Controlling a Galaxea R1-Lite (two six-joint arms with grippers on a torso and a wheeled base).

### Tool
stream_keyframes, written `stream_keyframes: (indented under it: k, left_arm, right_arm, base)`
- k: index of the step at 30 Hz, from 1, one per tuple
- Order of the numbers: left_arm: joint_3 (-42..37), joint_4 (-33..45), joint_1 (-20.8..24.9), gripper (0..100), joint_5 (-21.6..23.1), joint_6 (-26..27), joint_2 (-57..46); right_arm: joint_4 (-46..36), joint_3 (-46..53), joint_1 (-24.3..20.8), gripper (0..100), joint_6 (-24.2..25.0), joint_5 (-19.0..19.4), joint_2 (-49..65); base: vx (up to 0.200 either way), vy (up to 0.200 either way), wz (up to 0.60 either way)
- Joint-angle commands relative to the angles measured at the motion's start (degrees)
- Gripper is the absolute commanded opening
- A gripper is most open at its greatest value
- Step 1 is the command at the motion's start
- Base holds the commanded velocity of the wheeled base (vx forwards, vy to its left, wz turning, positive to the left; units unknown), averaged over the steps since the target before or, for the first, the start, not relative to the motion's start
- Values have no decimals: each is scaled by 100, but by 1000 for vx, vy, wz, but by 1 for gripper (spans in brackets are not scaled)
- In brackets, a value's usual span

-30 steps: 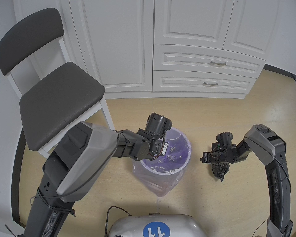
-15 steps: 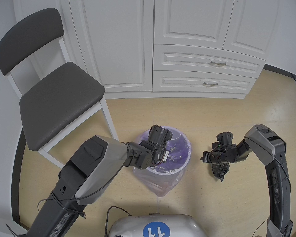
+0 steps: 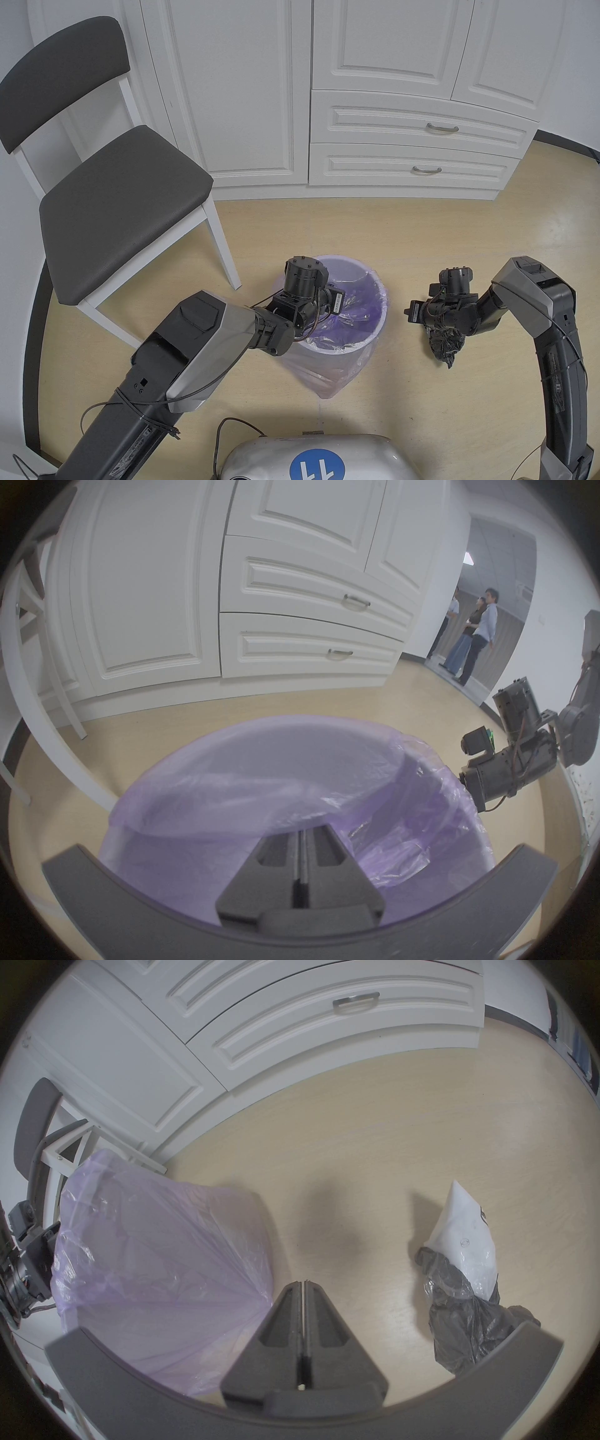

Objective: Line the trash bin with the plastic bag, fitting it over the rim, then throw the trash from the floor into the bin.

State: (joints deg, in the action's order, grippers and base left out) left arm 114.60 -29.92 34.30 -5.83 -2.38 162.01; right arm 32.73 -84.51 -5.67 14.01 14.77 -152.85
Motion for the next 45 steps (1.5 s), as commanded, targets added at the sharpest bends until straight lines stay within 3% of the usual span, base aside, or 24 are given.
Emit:
stream_keyframes:
  k: [1, 3, 13, 20, 31, 34, 37, 40, 45]
  left_arm:
    - [-1, -208, -99, 0, 187, -8, 146]
    - [-1, -427, -178, 0, 433, -26, 94]
    - [-1, -1069, -389, 0, 802, -211, -425]
    - [-1, -1016, -363, 0, 873, -369, -601]
    - [-1, -480, 6, 0, 161, -219, 120]
    - [-1, -102, 41, 0, -243, -149, -56]
    - [-1, -41, 59, 0, -859, -131, -390]
    - [-413, -137, 59, 0, -1061, -167, -812]
    - [-2197, -673, 156, 0, -1061, -149, -1884]
  right_arm:
    - [146, 57, -22, 0, 14, -1, -105]
    - [278, 83, -31, 0, 14, 8, -123]
    - [831, 198, -40, 0, 23, 8, -211]
    - [954, 233, -57, 0, 137, -1, -202]
    - [946, 268, -22, 0, 155, 17, -114]
    - [954, 206, 13, 0, 296, 17, 18]
    - [954, 215, -13, 0, 744, 17, 449]
    - [928, 329, -57, 0, 1043, 17, 967]
    - [928, 663, -57, 0, 1131, 96, 1714]
  base:
    - [0, 0, 0]
    - [0, 0, 0]
    - [0, 0, 0]
    - [0, 0, 0]
    - [0, 0, 0]
    - [0, 0, 0]
    - [0, 0, 0]
    - [0, 0, 0]
    - [0, 0, 0]
